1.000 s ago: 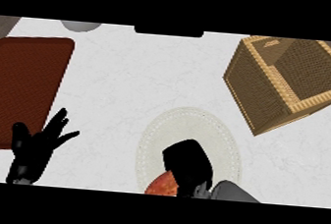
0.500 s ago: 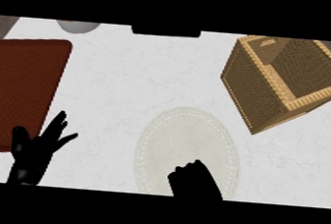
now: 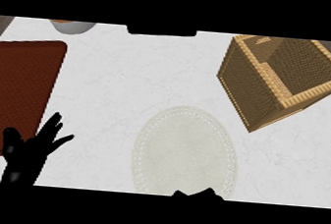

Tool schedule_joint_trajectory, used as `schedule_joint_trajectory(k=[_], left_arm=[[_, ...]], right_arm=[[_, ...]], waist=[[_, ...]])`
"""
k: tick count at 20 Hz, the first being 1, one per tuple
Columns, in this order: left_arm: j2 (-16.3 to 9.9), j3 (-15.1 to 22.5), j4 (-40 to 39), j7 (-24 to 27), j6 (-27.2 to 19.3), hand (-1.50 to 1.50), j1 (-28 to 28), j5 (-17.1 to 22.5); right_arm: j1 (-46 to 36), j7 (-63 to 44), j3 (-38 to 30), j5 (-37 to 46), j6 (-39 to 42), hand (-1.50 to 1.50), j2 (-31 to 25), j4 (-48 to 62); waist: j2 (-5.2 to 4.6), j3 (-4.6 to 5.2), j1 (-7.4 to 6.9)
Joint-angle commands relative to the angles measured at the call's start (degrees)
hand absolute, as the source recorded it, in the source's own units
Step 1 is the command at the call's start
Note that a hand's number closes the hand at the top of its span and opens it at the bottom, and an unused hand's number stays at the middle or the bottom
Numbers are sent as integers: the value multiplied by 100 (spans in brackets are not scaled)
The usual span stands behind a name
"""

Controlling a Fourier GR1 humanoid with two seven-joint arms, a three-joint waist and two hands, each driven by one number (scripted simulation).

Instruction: Pick the sweet potato from the placemat and place it in the basket

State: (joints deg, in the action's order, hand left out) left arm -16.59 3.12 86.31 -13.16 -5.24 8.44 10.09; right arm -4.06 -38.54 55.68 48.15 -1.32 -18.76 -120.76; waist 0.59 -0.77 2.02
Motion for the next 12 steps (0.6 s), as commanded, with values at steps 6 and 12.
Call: schedule_joint_trajectory(k=[6,12], left_arm=[[-90,46,-191,-209,161,0,260,-1],[-36,23,-470,-112,208,0,139,-7]], right_arm=[[103,-806,-1460,-719,-61,150,229,-2648],[-856,-1467,-2876,-1110,582,150,442,-2550]], waist=[[-50,82,-122],[-68,88,-137]])
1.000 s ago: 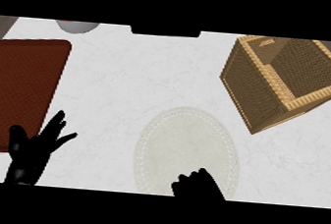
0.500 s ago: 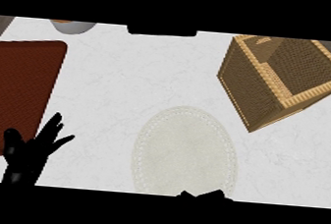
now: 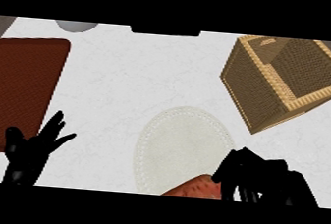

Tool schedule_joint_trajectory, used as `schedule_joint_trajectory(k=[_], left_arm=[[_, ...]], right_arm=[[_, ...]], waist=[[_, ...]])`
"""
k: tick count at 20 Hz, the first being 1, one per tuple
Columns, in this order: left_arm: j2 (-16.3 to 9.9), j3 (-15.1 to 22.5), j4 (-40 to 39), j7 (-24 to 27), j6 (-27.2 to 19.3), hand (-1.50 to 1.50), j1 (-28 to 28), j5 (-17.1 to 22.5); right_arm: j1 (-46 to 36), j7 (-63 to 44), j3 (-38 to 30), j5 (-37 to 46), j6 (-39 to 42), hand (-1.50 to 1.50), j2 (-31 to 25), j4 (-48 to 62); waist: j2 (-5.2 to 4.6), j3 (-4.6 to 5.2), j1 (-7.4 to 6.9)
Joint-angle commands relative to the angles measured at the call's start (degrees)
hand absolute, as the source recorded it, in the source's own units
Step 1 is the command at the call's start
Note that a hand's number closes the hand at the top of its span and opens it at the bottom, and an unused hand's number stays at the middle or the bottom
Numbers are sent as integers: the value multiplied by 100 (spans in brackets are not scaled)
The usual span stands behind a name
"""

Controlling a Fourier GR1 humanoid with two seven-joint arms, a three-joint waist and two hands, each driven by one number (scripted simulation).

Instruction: Pick the sweet potato from the placemat and place it in the basket

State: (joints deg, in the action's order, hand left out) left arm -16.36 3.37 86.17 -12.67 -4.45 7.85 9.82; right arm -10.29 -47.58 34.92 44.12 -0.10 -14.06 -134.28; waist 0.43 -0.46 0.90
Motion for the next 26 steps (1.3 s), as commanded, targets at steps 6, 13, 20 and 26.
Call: schedule_joint_trajectory(k=[6,13,20,26], left_arm=[[5,82,-419,-387,-9,0,-20,-121],[74,73,-577,-96,111,0,45,-102],[74,85,-479,-210,148,0,-2,-192],[184,104,-737,-75,186,0,-14,-259]], right_arm=[[-1448,-1046,-2174,-1404,1127,150,259,-657],[-2619,-787,-4196,-2935,1720,150,-327,845],[-2883,277,-4566,-3026,1925,150,-930,2345],[-3060,979,-4593,-2816,1532,150,-704,3535]], waist=[[-53,52,-40],[-67,50,-72],[-61,48,-128],[-79,50,-164]])
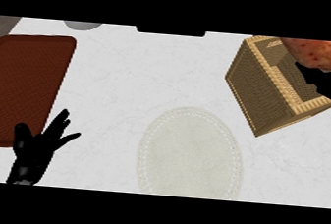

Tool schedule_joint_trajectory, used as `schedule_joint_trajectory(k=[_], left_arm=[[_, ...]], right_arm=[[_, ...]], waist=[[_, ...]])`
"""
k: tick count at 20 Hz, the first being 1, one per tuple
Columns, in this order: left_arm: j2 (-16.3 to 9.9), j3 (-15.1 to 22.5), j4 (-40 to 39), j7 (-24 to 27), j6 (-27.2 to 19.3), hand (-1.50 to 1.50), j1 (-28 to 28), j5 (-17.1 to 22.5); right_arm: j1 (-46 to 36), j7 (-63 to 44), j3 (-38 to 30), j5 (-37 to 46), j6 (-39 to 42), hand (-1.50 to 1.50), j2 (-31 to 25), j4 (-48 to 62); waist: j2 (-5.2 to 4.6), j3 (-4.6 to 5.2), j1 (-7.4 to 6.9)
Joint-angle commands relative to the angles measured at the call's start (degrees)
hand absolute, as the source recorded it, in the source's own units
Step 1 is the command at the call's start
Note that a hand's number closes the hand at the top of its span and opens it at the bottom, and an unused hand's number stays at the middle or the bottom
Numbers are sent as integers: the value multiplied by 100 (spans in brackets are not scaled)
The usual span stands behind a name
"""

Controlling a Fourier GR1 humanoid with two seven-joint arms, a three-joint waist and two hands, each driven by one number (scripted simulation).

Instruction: Pick the sweet potato from the placemat and place it in the basket

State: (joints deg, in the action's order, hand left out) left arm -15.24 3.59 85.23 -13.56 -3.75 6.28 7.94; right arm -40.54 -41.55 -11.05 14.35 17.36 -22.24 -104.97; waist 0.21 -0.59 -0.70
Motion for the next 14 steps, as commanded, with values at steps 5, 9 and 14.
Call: schedule_joint_trajectory(k=[5,9,14], left_arm=[[-42,-79,-444,-141,198,0,122,38],[95,-41,-549,-193,102,0,-23,-59],[348,144,-641,122,3,0,136,-279]], right_arm=[[193,1009,-541,-373,-354,150,279,1312],[177,1476,-380,-127,-662,150,485,1852],[344,2351,-590,-210,-576,150,283,2588]], waist=[[-46,57,15],[-42,58,21],[-48,58,23]])
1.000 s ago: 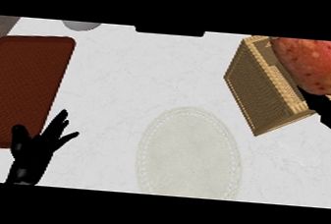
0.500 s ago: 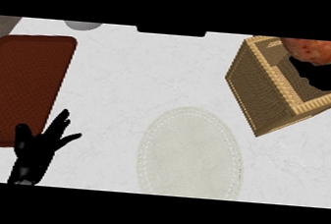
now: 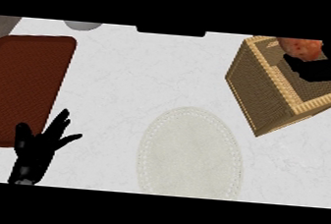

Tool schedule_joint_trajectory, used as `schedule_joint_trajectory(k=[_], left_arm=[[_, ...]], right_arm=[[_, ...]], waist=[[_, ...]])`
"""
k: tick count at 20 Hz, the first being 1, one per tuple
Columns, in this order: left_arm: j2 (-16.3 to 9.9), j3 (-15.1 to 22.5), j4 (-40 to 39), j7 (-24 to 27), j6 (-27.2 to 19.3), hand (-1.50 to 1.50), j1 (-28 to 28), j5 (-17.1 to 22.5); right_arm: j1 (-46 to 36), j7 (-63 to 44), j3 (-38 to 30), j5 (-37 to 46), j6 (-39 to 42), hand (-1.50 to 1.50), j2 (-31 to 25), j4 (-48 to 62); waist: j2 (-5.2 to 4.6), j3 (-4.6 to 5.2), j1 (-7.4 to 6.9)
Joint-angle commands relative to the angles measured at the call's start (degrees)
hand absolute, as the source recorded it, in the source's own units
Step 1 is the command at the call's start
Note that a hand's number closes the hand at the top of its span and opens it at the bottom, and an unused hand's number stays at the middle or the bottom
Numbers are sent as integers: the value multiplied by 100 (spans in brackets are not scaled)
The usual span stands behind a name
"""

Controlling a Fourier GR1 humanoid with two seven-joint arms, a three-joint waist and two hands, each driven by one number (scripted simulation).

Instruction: Pick the sweet potato from the placemat and place it in the basket

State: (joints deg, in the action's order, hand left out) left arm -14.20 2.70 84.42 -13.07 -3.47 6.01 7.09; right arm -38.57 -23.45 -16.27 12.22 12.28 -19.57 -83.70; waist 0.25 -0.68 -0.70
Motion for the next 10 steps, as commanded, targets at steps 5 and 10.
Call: schedule_joint_trajectory(k=[5,10], left_arm=[[-83,37,-342,-174,253,0,137,0],[-242,-120,-12,-161,346,0,533,80]], right_arm=[[4,819,324,1229,-392,150,-647,1080],[89,1925,93,1199,-243,-150,-1177,1759]], waist=[[-62,69,-36],[-54,63,-61]])
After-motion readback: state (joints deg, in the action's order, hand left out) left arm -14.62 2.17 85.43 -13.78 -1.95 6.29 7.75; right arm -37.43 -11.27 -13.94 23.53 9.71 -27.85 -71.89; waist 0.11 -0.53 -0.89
